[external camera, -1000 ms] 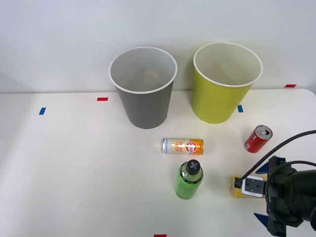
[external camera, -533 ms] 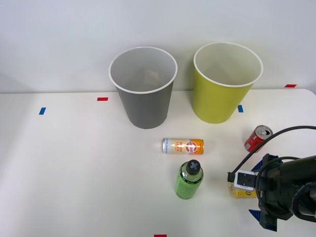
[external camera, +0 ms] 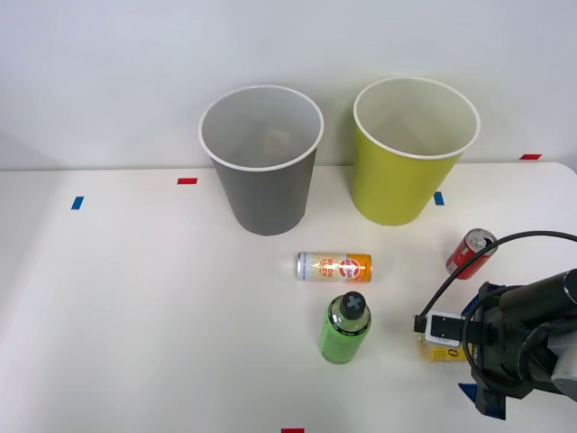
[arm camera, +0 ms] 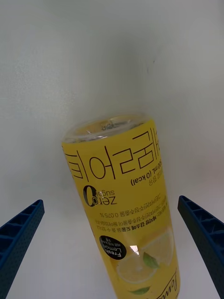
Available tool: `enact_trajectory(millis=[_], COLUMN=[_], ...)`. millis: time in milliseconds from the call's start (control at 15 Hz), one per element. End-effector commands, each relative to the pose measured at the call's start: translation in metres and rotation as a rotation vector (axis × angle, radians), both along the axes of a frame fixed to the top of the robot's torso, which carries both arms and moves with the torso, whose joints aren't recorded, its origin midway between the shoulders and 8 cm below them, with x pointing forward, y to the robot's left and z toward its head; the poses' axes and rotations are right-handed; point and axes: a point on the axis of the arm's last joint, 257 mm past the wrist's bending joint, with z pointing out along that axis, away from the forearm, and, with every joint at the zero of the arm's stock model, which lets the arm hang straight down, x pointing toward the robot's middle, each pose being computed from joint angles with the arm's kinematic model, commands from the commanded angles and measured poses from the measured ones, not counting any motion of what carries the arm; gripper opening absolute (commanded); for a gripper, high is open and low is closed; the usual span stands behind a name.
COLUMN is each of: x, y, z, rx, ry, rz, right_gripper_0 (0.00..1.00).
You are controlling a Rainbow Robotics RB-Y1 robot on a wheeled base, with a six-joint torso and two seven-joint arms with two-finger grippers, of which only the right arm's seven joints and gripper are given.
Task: Put cans in the gray bin, plastic bottles in the light green bin
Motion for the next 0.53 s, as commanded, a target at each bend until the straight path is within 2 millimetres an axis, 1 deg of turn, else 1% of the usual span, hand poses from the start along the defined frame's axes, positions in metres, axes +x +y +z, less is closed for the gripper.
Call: enact_trajectory(millis=[67, 267, 533], x=[0.0055, 0.0059, 0.0074], y=[0.0024, 0.0058, 0.0051], z=[-0.0029, -0.0036, -0.0077], rx=[-0.002, -0.013, -0.021], ry=[0.002, 0.007, 0.015], rz=[0.004, 0.026, 0.032], right_gripper_0=[1.0, 1.0, 1.0])
